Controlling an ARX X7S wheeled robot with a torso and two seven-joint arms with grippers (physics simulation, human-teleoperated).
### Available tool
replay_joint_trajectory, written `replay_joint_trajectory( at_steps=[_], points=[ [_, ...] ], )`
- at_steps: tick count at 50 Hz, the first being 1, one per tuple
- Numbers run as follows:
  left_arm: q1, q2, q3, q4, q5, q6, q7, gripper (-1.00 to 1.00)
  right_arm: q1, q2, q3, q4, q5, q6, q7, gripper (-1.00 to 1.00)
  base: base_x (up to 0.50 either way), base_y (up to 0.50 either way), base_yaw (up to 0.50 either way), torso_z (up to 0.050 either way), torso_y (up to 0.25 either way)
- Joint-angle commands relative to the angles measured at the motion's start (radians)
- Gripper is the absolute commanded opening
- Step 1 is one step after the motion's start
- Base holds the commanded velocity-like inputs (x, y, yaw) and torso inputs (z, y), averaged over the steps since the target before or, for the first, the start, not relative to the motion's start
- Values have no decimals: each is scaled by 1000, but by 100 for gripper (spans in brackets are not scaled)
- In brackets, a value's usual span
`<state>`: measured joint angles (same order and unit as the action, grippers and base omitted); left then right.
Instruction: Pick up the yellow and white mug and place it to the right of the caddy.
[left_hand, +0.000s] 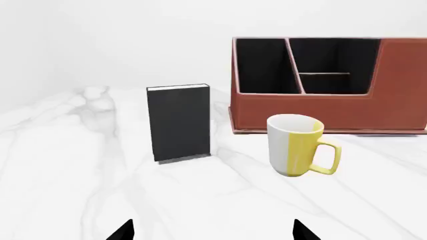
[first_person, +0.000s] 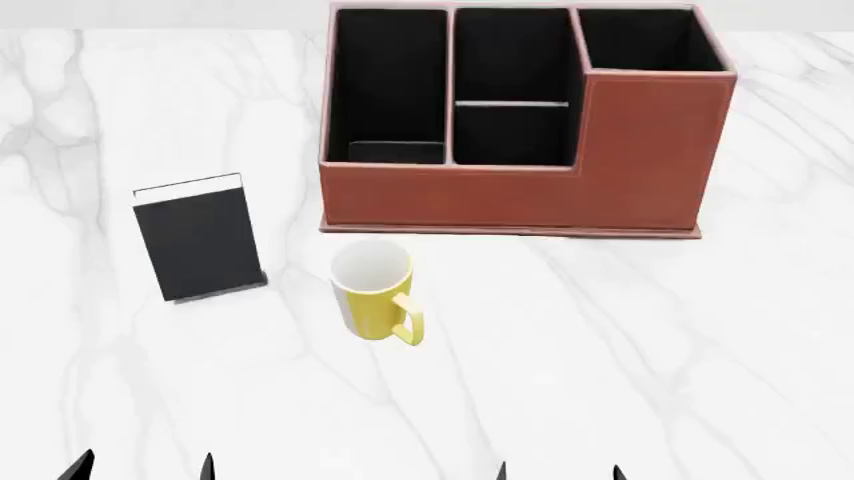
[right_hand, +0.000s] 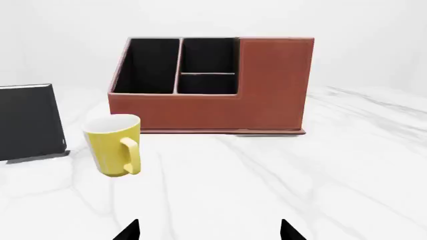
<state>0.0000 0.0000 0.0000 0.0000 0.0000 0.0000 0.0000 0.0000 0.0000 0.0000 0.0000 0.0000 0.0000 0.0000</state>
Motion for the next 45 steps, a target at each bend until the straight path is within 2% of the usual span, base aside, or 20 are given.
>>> replay_joint_trajectory(
  at_steps=[1, 45],
  points=[
    [0, -16, 17, -2, -16, 2, -20, 100, -4, 18, -27, 2, -3, -9, 23, 100, 0, 0, 0, 0, 0],
    [-5, -88, 108, 0, -77, -11, -123, 100, 6, 90, -116, 6, 69, -3, 114, 100, 0, 0, 0, 0, 0]
  ],
)
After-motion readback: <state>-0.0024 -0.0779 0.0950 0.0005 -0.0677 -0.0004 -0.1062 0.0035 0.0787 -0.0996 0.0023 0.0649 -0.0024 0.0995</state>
